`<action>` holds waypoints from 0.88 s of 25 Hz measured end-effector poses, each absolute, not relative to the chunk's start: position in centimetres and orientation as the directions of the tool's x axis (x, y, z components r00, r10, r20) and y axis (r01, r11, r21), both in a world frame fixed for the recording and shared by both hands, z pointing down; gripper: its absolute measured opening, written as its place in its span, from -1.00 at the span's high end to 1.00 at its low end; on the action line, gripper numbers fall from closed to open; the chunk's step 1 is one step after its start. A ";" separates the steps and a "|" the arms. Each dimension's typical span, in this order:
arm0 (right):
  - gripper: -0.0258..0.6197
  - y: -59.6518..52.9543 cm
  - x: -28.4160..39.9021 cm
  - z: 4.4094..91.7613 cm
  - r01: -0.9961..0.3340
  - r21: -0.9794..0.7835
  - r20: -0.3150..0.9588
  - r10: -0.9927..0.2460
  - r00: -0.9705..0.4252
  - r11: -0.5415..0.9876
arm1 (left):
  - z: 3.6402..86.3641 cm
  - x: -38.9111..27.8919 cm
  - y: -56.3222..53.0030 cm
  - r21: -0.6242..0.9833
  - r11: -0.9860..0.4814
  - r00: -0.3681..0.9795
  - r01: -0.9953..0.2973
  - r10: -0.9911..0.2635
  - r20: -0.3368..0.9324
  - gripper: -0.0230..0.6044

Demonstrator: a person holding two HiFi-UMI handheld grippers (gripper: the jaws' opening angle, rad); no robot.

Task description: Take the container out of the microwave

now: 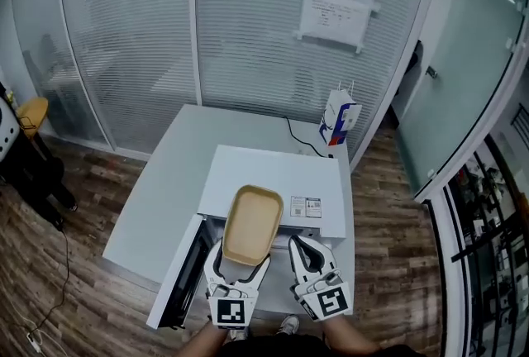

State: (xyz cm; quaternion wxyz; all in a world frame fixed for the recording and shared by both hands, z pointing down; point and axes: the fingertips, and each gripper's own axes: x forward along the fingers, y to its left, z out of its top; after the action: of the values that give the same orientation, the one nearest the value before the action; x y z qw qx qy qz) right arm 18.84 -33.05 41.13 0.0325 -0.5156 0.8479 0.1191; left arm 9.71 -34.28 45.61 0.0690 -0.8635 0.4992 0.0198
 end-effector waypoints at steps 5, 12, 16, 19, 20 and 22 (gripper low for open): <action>0.92 -32.8 19.3 39.9 -0.885 0.185 -0.187 -0.868 -0.459 0.428 | 43.7 10.4 -34.7 -0.103 -0.495 0.505 -0.863 -0.852 -0.139 -0.50; 0.92 -32.9 20.2 39.5 -0.893 0.193 -0.190 -0.877 -0.441 0.407 | 43.3 10.7 -35.1 -0.079 -0.508 0.514 -0.858 -0.844 -0.154 -0.50; 0.92 -33.1 20.6 39.5 -0.897 0.195 -0.192 -0.881 -0.432 0.397 | 43.5 10.7 -35.5 -0.084 -0.509 0.516 -0.857 -0.842 -0.157 -0.51; 0.92 -33.1 20.8 39.3 -0.897 0.200 -0.194 -0.882 -0.430 0.394 | 43.4 10.9 -35.5 -0.089 -0.509 0.517 -0.856 -0.841 -0.163 -0.51; 0.92 -33.2 20.9 39.2 -0.897 0.201 -0.194 -0.882 -0.429 0.393 | 43.3 10.9 -35.6 -0.091 -0.509 0.517 -0.856 -0.840 -0.164 -0.51; 0.92 -33.3 21.1 39.3 -0.898 0.201 -0.195 -0.882 -0.428 0.391 | 43.3 11.0 -35.7 -0.095 -0.509 0.518 -0.855 -0.840 -0.161 -0.51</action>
State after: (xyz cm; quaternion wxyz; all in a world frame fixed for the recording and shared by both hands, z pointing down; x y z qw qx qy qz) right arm 21.11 -33.26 39.26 0.0282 -0.5340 0.8336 0.1385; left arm 11.02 -35.71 43.30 0.0814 -0.8674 0.4886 0.0468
